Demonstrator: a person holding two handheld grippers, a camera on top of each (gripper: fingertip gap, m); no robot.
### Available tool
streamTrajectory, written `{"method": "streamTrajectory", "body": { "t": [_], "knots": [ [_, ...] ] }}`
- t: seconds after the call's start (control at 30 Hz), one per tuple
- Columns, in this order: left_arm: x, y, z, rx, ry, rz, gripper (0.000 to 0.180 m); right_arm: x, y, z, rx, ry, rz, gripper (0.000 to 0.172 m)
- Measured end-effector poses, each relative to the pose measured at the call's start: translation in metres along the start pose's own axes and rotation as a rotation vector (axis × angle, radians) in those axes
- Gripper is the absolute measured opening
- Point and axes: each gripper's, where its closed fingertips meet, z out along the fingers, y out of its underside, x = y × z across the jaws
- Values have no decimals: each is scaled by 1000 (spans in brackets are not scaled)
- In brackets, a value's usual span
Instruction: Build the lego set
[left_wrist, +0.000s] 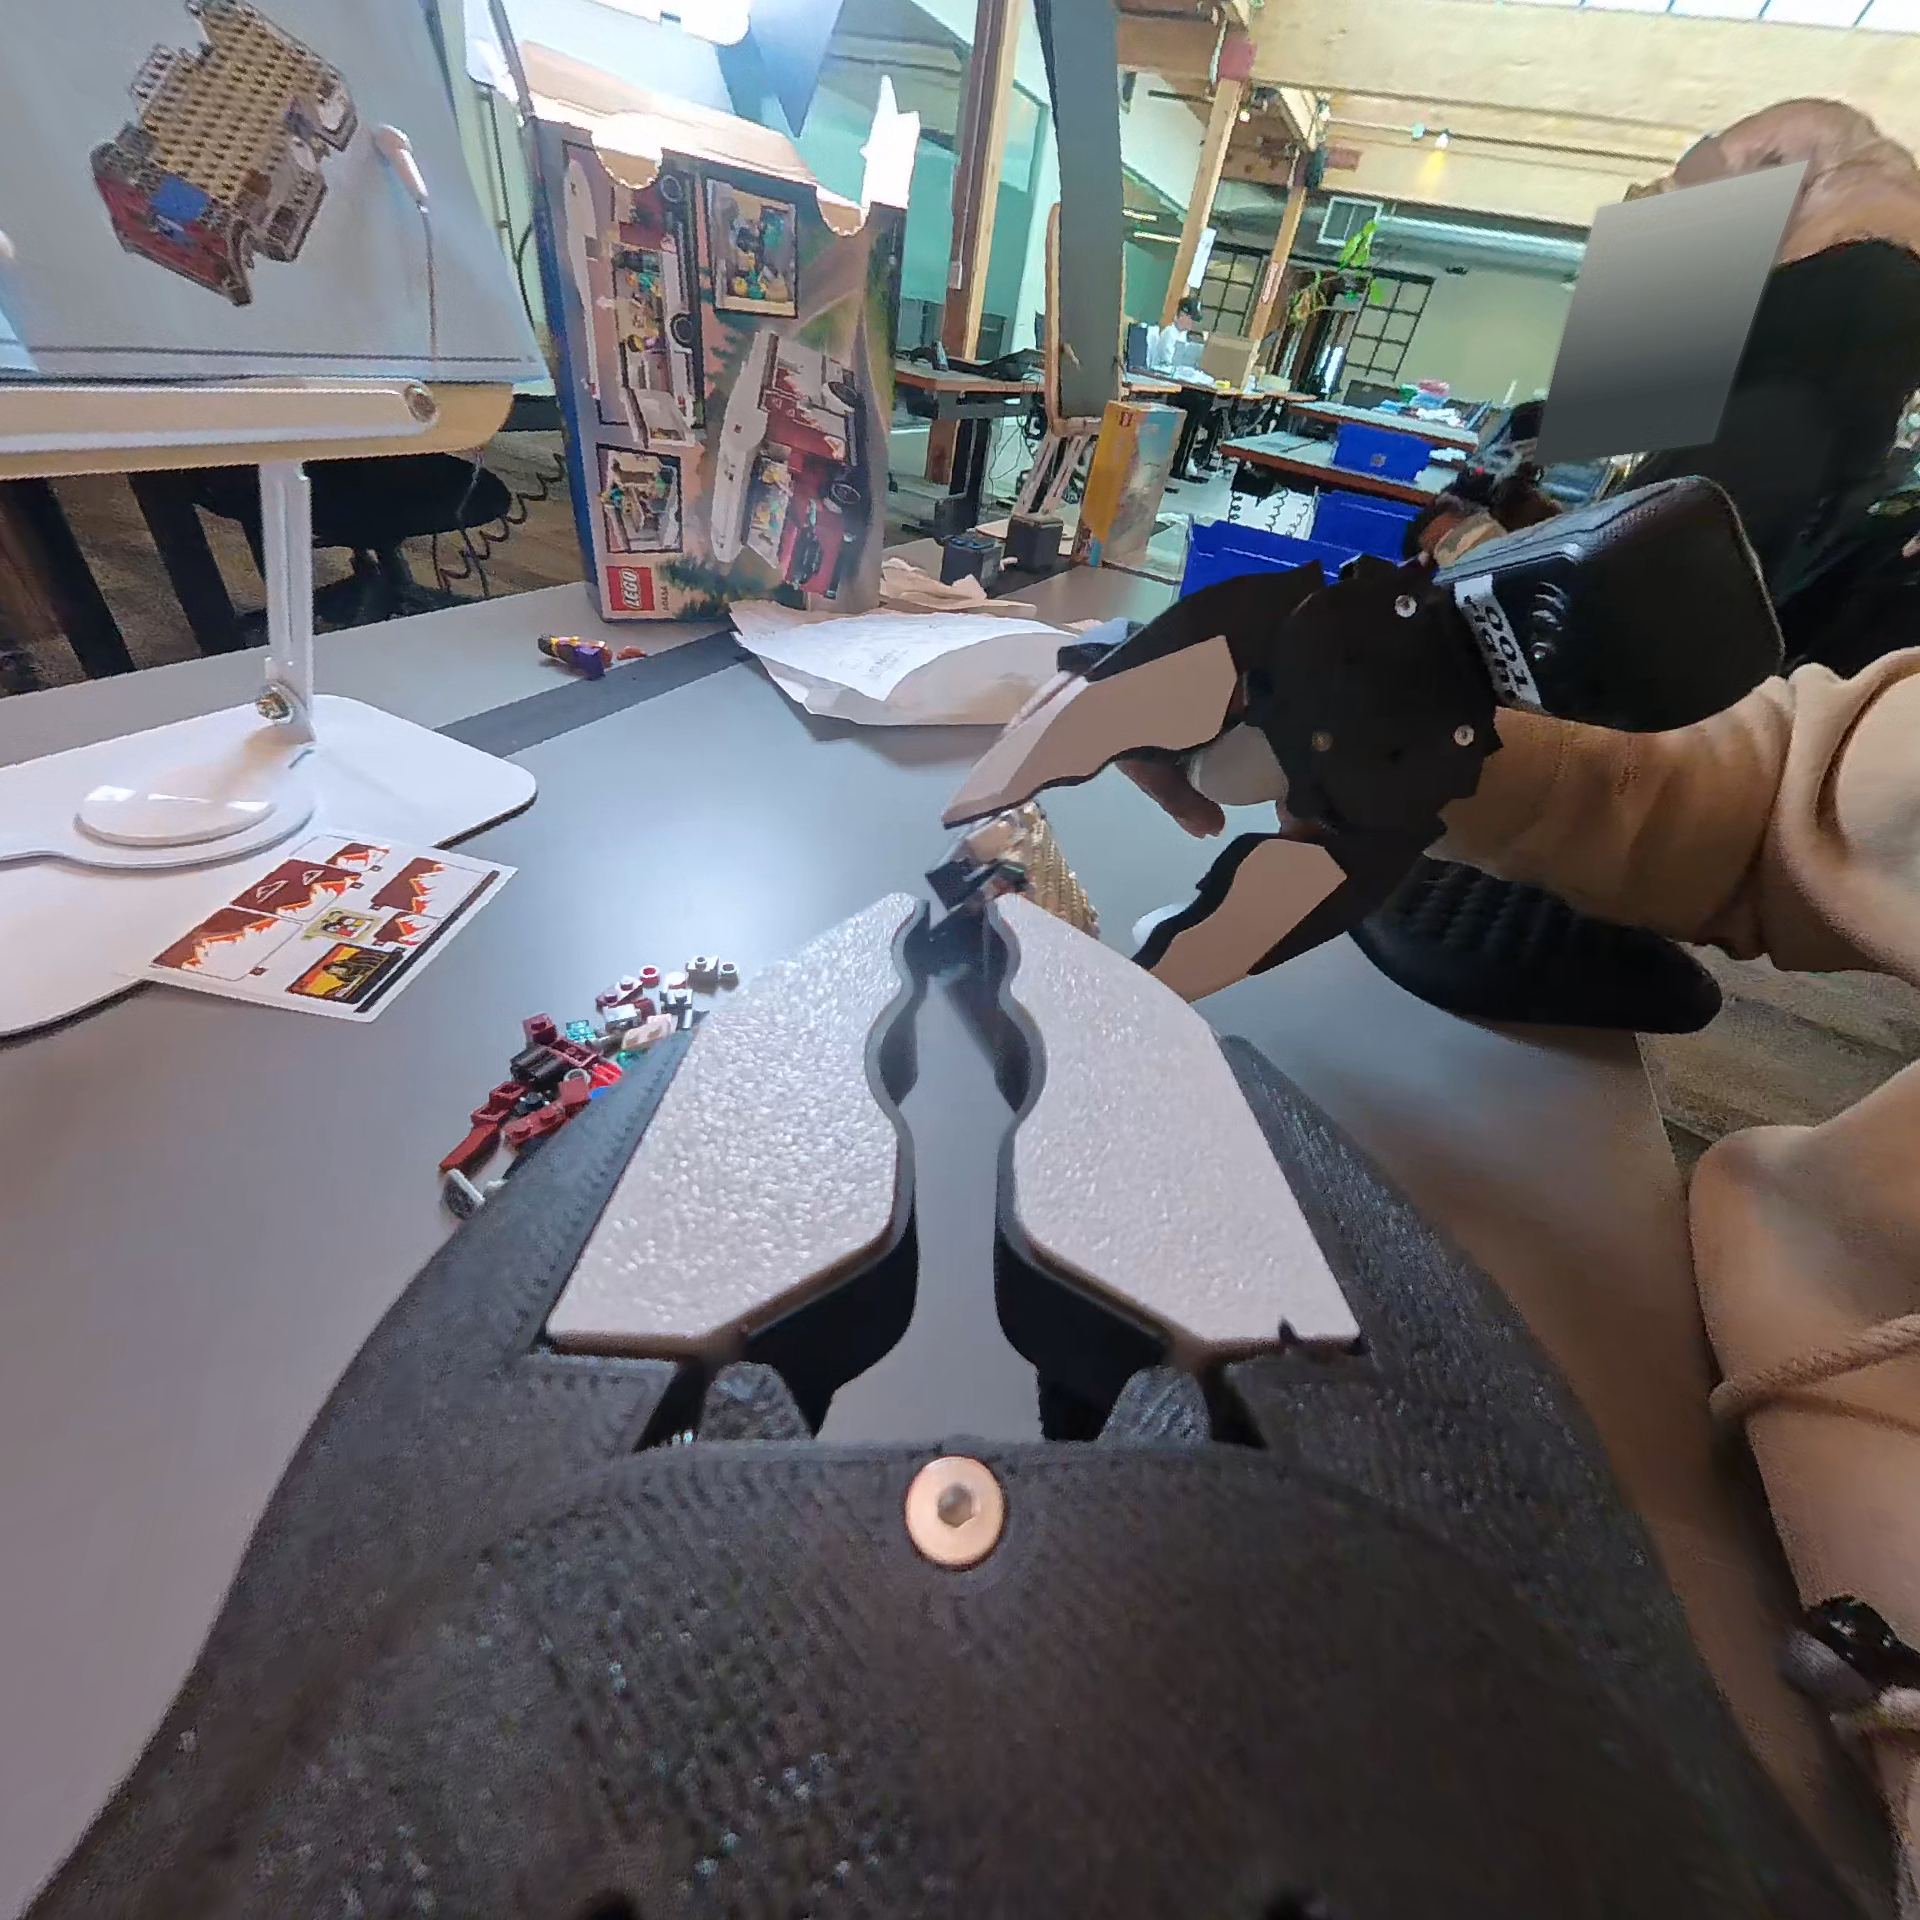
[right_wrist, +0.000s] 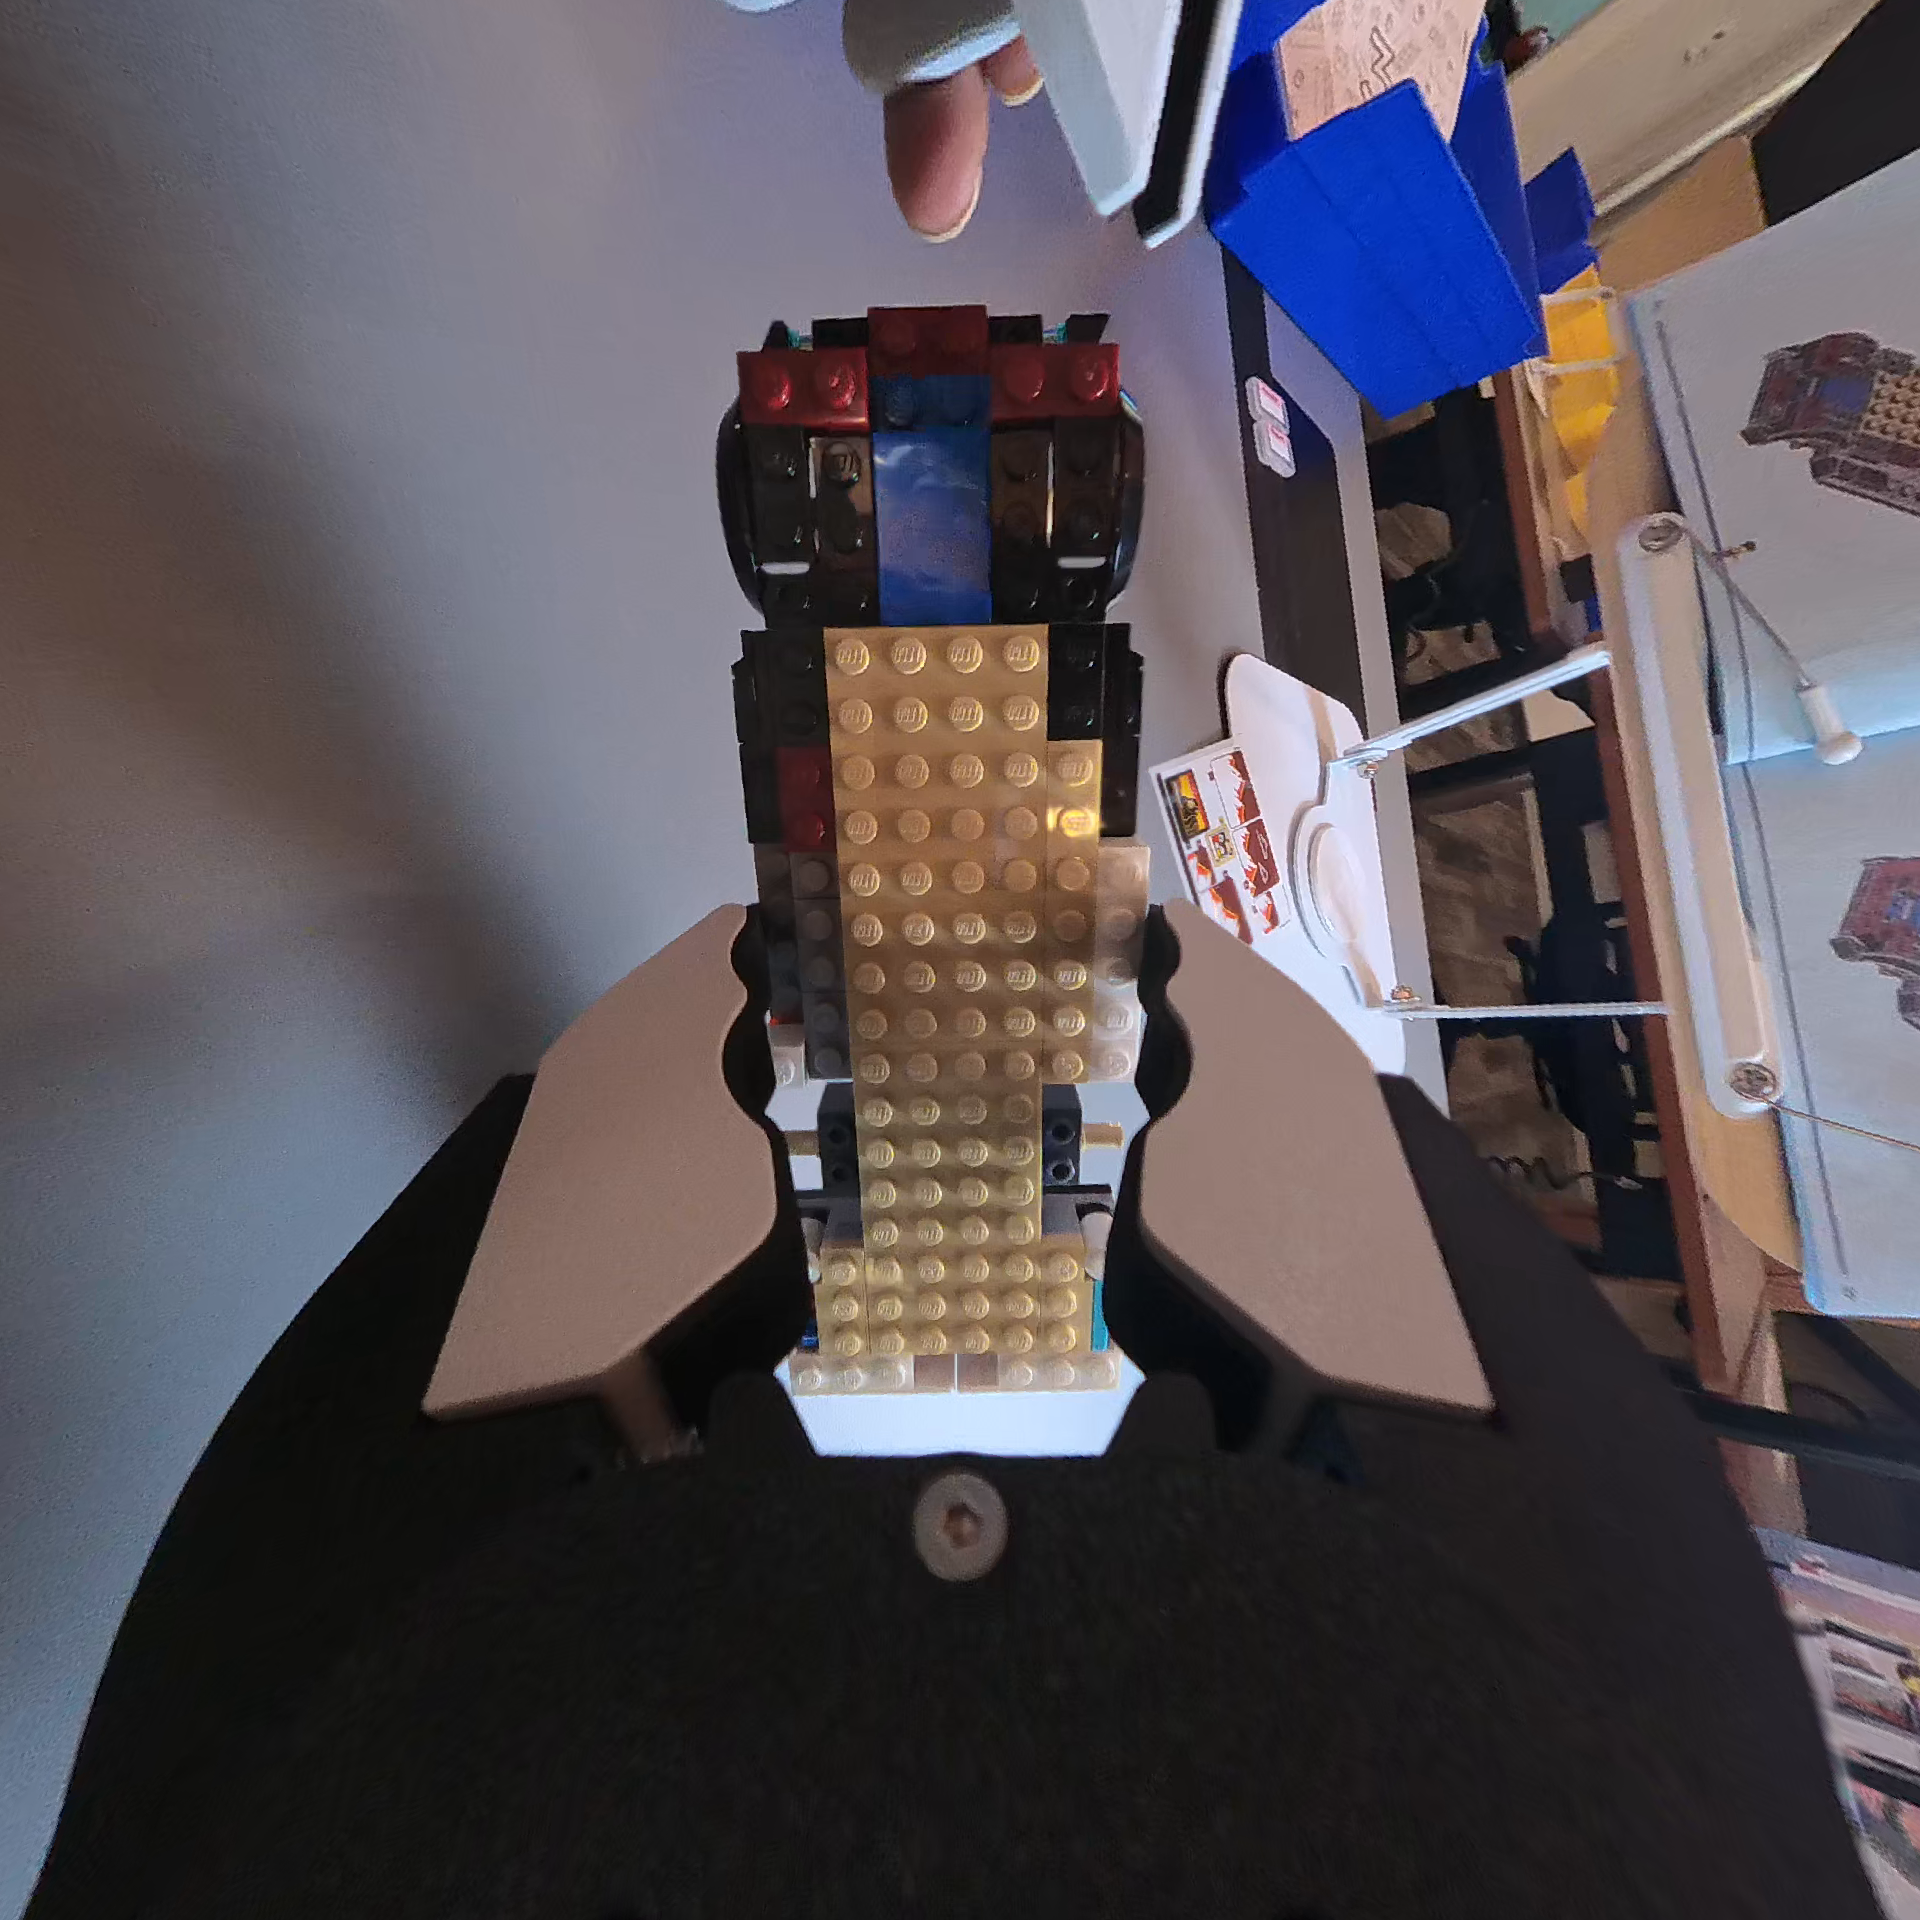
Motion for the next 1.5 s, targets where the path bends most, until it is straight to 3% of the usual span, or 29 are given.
{"method": "streamTrajectory", "body": {
  "t": [0.1, 0.2, 0.37, 0.6, 0.83, 0.97, 1.13, 1.23, 1.4, 1.5],
  "knots": [
    [-13, 7, -3, -25, 29, -92, 13, -6, 0, -5, 20, -104, 48, 69],
    [-4, 19, -3, -71, 188, -189, 17, -21, 2, -12, 36, -305, 109, 69],
    [7, 47, 1, -206, 246, -62, 24, -42, 18, -17, -41, -612, 66, 69],
    [29, 95, 7, -434, 287, 88, 26, -67, 40, -7, -234, -865, -253, 69],
    [46, 124, 11, -571, 319, 170, 32, -79, 38, 5, -266, -943, -440, 70],
    [53, 129, 10, -599, 330, 211, 34, -61, 35, 17, -279, -795, -409, 73],
    [82, 128, 9, -571, 445, 225, 30, -27, 38, 9, -244, -557, -122, 66],
    [98, 123, 8, -535, 491, 271, 27, -30, 44, -12, -230, -557, 209, 61],
    [85, 114, 10, -514, 438, 258, 26, -44, 29, -22, -193, -581, 887, 73],
    [75, 105, 10, -484, 393, 247, 24, -49, 30, -5, -290, -492, 949, 90]
  ]
}}
